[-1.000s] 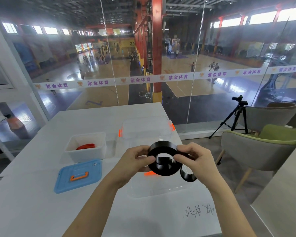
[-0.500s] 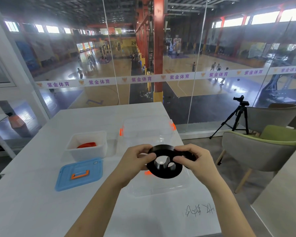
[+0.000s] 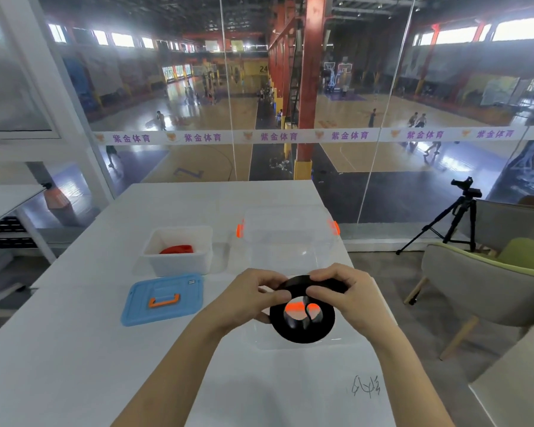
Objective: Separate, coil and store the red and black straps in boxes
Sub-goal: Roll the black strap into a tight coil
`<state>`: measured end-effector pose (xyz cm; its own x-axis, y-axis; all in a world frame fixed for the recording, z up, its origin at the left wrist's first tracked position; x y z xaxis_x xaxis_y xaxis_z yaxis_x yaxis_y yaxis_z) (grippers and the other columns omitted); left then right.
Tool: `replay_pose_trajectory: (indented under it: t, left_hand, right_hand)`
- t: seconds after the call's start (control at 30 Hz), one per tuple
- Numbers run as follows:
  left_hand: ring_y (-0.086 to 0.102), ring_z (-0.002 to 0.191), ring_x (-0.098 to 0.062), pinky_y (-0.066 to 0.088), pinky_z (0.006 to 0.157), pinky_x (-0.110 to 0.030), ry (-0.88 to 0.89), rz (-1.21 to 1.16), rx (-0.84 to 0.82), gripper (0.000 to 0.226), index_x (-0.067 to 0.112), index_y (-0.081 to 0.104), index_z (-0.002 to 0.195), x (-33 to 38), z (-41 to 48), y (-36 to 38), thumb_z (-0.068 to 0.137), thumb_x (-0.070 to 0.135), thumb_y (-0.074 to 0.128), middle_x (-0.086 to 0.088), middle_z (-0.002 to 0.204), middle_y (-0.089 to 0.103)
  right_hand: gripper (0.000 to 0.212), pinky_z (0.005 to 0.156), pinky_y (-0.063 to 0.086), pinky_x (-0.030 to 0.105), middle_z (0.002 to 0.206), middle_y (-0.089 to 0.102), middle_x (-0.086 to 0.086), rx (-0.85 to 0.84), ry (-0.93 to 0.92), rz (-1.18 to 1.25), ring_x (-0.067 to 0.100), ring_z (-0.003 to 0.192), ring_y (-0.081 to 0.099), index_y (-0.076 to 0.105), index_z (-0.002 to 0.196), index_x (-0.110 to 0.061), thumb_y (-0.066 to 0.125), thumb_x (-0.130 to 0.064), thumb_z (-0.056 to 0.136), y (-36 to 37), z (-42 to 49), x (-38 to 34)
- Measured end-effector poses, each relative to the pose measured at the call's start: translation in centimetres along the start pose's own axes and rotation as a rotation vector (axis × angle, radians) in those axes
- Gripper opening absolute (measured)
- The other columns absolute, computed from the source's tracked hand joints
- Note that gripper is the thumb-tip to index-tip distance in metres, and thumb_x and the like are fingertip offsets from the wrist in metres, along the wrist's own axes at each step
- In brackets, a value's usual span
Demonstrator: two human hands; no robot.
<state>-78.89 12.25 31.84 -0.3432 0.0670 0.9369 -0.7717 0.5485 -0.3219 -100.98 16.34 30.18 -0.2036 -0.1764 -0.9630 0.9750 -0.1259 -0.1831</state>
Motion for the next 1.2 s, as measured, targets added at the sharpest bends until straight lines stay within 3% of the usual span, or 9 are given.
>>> replay_pose_trajectory:
  t: [0.1, 0.27, 0.47, 0.6, 0.7, 0.9, 1.1, 1.2]
  left_hand:
    - [0.075, 0.105, -0.019, 0.066, 0.086, -0.045, -0.025, -0.034, -0.034, 0.02, 0.03, 0.077, 0.115, -0.9, 0.2, -1.1, 0.098, 0.024, 0.067, 0.006, 0.101, 0.077]
    - [0.075, 0.103, -0.021, 0.065, 0.088, -0.046, -0.037, -0.092, -0.025, 0.018, 0.025, 0.079, 0.111, -2.1, 1.4, -3.6, 0.098, 0.02, 0.067, 0.001, 0.099, 0.079]
    - [0.075, 0.11, -0.023, 0.065, 0.088, -0.049, -0.029, -0.277, 0.017, 0.021, 0.024, 0.078, 0.117, -3.6, 3.4, -6.7, 0.103, 0.019, 0.063, -0.013, 0.112, 0.076]
    - [0.076, 0.109, -0.024, 0.064, 0.088, -0.053, -0.077, -0.409, 0.091, 0.021, 0.021, 0.078, 0.117, -4.8, 4.8, -9.2, 0.104, 0.016, 0.062, -0.016, 0.116, 0.076]
    - [0.076, 0.108, -0.024, 0.065, 0.087, -0.051, -0.087, -0.449, 0.103, 0.021, 0.021, 0.079, 0.116, -5.8, 5.8, -10.5, 0.104, 0.017, 0.062, -0.015, 0.114, 0.076]
    - [0.077, 0.108, -0.025, 0.064, 0.087, -0.054, -0.116, -0.531, 0.156, 0.022, 0.018, 0.076, 0.121, -7.8, 8.2, -11.9, 0.104, 0.018, 0.062, -0.011, 0.116, 0.078]
    - [0.077, 0.107, -0.025, 0.065, 0.084, -0.05, -0.173, -0.571, 0.226, 0.022, 0.016, 0.076, 0.122, -9.4, 13.1, -12.5, 0.104, 0.019, 0.062, -0.01, 0.116, 0.078]
    - [0.077, 0.106, -0.025, 0.065, 0.084, -0.049, -0.216, -0.575, 0.257, 0.021, 0.017, 0.076, 0.12, -9.9, 16.2, -12.1, 0.105, 0.021, 0.063, -0.009, 0.115, 0.079]
  right_hand:
    - [0.018, 0.076, 0.059, 0.02, 0.097, 0.083, 0.0, -0.004, 0.016, 0.073, 0.011, 0.084, 0.078, 0.072, 0.089, -0.001, 0.084, 0.008, 0.08, 1.2, 1.2, 0.2]
    - [0.022, 0.086, 0.062, 0.032, 0.102, 0.083, 0.002, -0.006, 0.041, 0.077, 0.022, 0.095, 0.079, 0.069, 0.087, -0.008, 0.084, 0.006, 0.081, 3.8, 3.2, 1.1]
    - [0.022, 0.089, 0.057, 0.025, 0.114, 0.08, -0.01, 0.148, 0.036, 0.075, 0.011, 0.109, 0.075, 0.076, 0.096, -0.013, 0.08, 0.005, 0.085, 6.1, 6.0, 1.1]
    - [0.029, 0.09, 0.055, 0.018, 0.123, 0.071, -0.009, 0.212, -0.077, -0.097, 0.006, 0.117, 0.067, 0.08, 0.11, -0.019, 0.079, 0.0, 0.09, 7.9, 7.6, 1.1]
    - [0.031, 0.091, 0.055, 0.018, 0.117, 0.072, -0.014, 0.222, -0.07, -0.152, 0.005, 0.112, 0.069, 0.078, 0.111, -0.026, 0.079, -0.003, 0.09, 9.0, 8.5, 1.4]
    - [0.033, 0.097, 0.058, 0.035, 0.111, 0.078, -0.013, 0.192, 0.096, -0.038, 0.014, 0.103, 0.076, 0.075, 0.113, -0.027, 0.08, -0.004, 0.089, 9.8, 10.8, 3.0]
    - [0.04, 0.094, 0.059, 0.025, 0.129, 0.067, -0.009, 0.133, 0.051, -0.107, 0.015, 0.11, 0.072, 0.076, 0.114, -0.027, 0.088, -0.006, 0.083, 9.2, 15.0, 5.9]
    - [0.036, 0.094, 0.06, 0.026, 0.119, 0.064, -0.01, 0.11, 0.027, -0.202, 0.015, 0.108, 0.07, 0.077, 0.115, -0.025, 0.085, -0.005, 0.085, 8.2, 18.2, 8.4]
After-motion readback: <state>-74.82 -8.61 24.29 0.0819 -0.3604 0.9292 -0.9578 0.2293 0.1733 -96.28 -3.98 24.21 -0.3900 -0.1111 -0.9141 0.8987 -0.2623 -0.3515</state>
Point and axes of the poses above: each hand's wrist, its own z-axis towards the middle knuckle, its own y-axis out of the palm, x = y × z, the point moved 2 cm from there along z, towards the middle knuckle
